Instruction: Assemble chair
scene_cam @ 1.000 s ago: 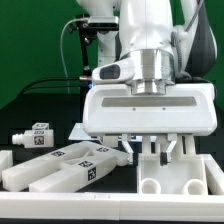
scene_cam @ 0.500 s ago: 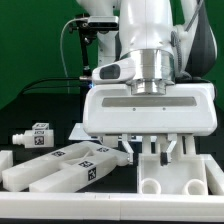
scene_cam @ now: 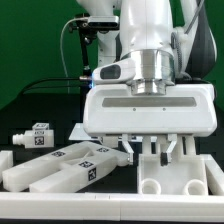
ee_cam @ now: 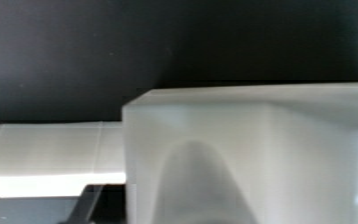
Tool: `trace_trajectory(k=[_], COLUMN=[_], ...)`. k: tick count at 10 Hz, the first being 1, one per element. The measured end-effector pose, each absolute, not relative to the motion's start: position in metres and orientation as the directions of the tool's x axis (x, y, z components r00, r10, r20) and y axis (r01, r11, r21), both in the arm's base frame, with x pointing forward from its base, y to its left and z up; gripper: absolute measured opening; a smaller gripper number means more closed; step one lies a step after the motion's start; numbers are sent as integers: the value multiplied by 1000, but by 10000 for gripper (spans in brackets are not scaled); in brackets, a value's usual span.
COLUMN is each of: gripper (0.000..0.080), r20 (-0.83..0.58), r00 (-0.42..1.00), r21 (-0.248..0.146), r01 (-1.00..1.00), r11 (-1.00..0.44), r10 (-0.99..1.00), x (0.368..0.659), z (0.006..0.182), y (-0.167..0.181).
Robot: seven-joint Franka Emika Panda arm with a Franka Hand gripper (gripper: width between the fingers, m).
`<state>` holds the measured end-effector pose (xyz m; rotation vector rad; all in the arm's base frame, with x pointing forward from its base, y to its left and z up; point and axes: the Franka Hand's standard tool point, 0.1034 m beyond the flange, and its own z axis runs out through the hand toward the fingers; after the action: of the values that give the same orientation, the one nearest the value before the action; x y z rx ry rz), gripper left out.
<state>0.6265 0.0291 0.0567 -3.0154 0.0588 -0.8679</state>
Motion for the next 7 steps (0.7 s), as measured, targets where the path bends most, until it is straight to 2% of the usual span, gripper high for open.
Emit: trace_trajectory(k=[4, 5, 6, 7], gripper=[327, 385, 385, 567], r20=[530, 530, 530, 530], r00=[847, 847, 847, 847], r21=[-22, -22, -22, -22], r01=[-29, -30, -30, -30], r11=[-999, -999, -999, -999], r10=[-36, -37, -37, -37], x=[626, 626, 626, 626], z=[56, 56, 56, 56], y=[41, 40, 40, 40])
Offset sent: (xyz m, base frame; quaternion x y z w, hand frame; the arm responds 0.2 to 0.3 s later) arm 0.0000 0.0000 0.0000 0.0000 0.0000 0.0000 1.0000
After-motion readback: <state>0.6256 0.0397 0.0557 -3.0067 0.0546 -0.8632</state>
